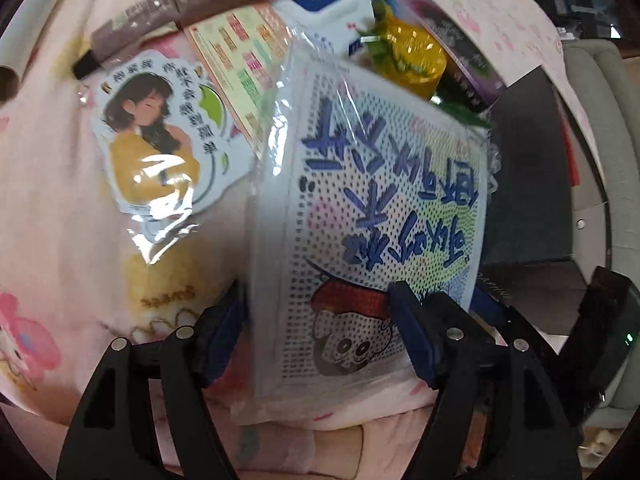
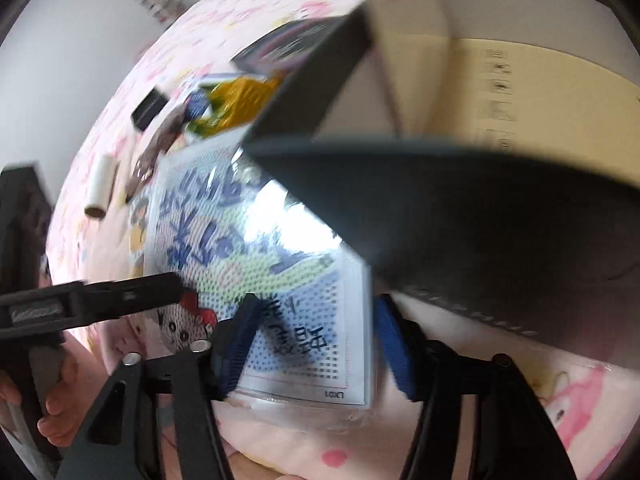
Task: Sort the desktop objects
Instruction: 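Move the bead-art kit with the left tool toward the open black box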
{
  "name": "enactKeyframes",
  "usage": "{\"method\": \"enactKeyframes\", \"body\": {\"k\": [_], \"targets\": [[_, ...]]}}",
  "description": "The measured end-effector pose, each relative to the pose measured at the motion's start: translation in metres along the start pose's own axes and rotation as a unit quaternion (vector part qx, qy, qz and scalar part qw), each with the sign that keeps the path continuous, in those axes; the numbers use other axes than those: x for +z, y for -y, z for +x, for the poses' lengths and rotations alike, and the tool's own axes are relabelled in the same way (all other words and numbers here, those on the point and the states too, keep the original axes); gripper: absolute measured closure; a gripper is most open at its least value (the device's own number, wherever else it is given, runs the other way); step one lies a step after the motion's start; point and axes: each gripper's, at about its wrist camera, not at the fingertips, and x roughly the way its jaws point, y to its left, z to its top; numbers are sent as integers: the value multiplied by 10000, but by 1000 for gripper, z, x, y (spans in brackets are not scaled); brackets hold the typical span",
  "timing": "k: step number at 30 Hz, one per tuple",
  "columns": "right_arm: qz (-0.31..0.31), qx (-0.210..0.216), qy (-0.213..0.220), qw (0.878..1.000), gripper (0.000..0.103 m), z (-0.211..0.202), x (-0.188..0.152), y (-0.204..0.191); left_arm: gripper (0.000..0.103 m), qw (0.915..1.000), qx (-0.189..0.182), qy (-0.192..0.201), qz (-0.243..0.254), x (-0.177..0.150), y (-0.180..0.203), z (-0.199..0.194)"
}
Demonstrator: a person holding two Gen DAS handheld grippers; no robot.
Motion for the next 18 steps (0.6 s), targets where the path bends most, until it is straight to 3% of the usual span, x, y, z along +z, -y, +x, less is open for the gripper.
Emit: {"method": "enactKeyframes", "body": {"k": [4,10,12,18], "targets": [[34,42,89,9999,41,-2,-5,2,25,9998,47,172,36,-4,2,-4],[279,537,52,9982,41,-14,-17,8,38,9974,7,683,-215,-7,-15,-27],[261,631,39,9977,41,-17,-21,8,38,9975,28,676,-216,-6,-16,-27],[430,387,-72,9983,41,-2,-24,17,35,9989,133,423,-171,1,-8,-13]]}}
